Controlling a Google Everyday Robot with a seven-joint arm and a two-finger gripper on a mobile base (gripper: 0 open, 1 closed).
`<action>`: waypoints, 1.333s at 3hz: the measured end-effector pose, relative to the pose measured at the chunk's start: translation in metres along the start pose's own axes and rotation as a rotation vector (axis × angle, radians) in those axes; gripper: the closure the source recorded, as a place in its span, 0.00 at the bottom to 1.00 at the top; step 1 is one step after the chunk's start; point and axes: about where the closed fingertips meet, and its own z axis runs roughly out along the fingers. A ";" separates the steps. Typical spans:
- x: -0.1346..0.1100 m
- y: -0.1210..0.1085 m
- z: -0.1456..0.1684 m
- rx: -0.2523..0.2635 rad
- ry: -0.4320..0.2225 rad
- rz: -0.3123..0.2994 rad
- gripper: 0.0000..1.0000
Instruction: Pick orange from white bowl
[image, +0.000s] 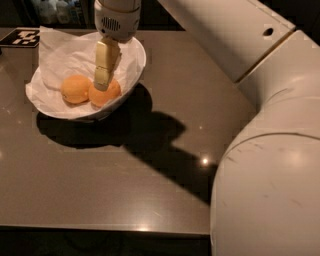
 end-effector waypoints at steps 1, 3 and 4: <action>-0.001 0.003 0.011 -0.033 0.010 0.042 0.00; -0.008 -0.008 0.030 -0.059 0.033 0.098 0.09; -0.012 -0.010 0.043 -0.088 0.036 0.112 0.10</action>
Offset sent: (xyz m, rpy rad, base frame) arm -0.0054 -0.0055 -0.0220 -0.0746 0.1395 -0.0909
